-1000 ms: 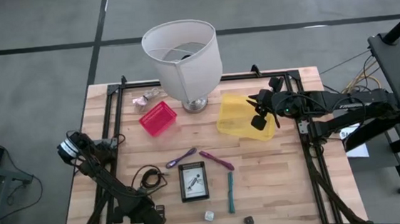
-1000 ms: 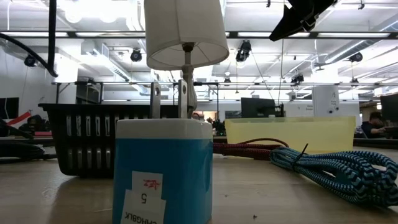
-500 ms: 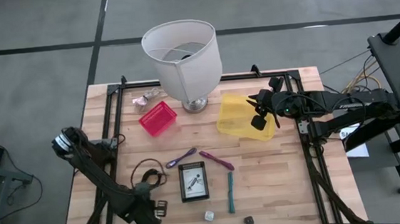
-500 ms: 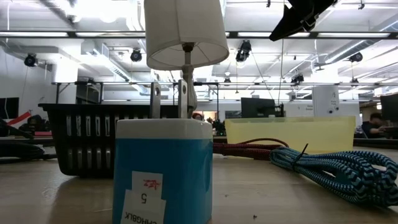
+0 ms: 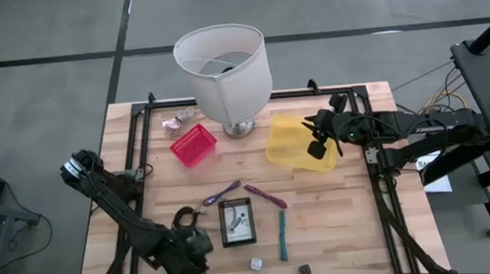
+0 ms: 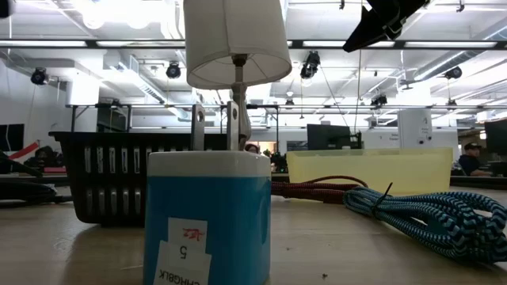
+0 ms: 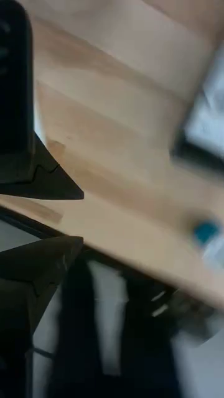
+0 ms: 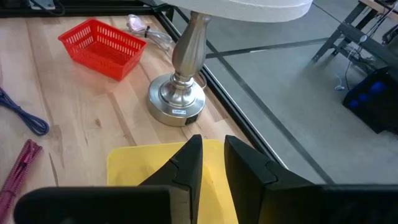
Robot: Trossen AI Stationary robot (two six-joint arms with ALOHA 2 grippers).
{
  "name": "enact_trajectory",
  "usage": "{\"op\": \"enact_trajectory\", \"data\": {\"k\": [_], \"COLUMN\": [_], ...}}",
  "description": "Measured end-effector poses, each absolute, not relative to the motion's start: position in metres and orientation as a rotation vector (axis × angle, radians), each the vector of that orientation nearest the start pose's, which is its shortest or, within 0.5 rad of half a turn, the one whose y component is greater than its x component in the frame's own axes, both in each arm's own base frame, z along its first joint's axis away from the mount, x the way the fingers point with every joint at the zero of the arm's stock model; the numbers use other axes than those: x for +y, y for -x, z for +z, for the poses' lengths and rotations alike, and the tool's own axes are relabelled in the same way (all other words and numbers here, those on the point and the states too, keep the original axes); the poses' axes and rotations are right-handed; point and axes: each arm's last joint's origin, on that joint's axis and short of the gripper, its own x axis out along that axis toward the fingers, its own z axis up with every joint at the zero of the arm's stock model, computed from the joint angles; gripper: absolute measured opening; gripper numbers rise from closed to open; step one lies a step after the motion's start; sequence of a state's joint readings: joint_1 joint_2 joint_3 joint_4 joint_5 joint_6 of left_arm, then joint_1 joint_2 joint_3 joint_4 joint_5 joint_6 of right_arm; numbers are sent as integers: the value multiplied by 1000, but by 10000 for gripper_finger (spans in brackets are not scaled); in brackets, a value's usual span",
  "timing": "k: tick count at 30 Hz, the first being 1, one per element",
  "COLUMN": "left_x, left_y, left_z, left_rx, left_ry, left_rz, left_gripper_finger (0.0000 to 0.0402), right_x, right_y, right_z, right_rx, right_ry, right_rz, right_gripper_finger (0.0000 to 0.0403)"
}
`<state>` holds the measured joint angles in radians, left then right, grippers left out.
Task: Pick and place items into bin
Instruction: Put the card reader box into the black bin
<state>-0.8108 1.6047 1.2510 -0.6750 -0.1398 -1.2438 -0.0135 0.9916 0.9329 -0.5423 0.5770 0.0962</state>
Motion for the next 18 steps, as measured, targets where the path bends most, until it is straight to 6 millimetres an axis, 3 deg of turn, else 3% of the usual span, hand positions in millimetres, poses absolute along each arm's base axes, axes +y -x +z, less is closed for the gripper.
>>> {"op": "enact_trajectory", "data": {"k": [4,9,18], "left_x": [-242,-242,-227], "left_y": [-231,-224,-199], "left_z": [261,257,248], "left_rx": [1137,1216,1463], "left_ry": [395,218,47], "left_rz": [-253,-467,-435], "left_gripper_finger": [89,89,89], "right_x": [-18,-18,-19], "right_y": [-199,-199,-199], "right_z": [318,318,318], "right_rx": [544,526,498], "right_ry": [40,-17,-100], "right_rz": [-610,-626,-649], "right_gripper_finger": [57,57,57]}}
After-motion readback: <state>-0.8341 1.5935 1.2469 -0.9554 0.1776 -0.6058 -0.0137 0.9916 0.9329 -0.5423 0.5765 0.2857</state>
